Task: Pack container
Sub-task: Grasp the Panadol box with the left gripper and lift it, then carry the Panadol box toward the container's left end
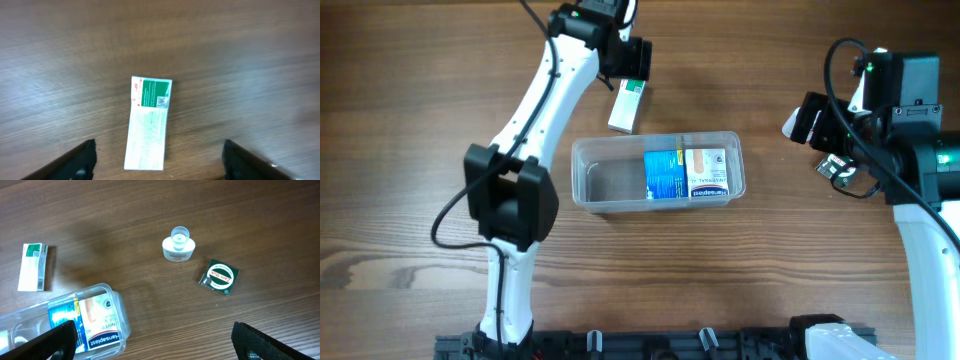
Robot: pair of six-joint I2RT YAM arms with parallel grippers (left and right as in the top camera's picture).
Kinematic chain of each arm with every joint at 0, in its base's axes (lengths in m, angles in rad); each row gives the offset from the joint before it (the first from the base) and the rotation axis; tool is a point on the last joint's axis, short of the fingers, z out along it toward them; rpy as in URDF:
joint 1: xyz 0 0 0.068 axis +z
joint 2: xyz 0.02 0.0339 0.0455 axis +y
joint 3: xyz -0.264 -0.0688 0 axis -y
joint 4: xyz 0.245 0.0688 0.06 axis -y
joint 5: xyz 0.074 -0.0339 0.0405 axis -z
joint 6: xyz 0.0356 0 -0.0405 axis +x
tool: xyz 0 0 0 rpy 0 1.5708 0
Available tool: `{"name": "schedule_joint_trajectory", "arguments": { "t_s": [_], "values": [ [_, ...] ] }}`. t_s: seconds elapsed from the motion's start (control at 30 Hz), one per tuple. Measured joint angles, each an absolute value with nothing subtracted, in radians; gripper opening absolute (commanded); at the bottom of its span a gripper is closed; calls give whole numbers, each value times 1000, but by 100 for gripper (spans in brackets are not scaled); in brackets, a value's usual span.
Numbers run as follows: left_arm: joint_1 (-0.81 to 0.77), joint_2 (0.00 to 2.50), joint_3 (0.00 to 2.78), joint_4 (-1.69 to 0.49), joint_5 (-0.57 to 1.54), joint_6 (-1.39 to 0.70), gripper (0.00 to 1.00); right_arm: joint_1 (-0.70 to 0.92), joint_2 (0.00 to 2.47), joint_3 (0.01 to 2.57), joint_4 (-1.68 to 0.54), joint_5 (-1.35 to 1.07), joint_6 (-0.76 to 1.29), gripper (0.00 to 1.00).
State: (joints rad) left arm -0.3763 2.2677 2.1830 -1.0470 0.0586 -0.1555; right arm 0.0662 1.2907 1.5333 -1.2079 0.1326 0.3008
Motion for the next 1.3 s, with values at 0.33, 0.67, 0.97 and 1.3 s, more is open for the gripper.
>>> {"name": "schedule_joint_trajectory", "arguments": {
  "t_s": [0.33,0.67,0.97,1.3],
  "values": [
    [-376,2372,2181,-1052,51,-159,100,66,1291,1533,-1208,133,301,100],
    [-377,2456,2181,-1062,51,-160,96,66,1291,1533,-1208,133,301,100],
    [-396,2510,2181,-1059,31,-163,68,66,1291,1533,-1208,133,301,100],
    [-395,2510,2181,-1059,12,-163,52,66,1291,1533,-1208,133,301,100]
  ]
}}
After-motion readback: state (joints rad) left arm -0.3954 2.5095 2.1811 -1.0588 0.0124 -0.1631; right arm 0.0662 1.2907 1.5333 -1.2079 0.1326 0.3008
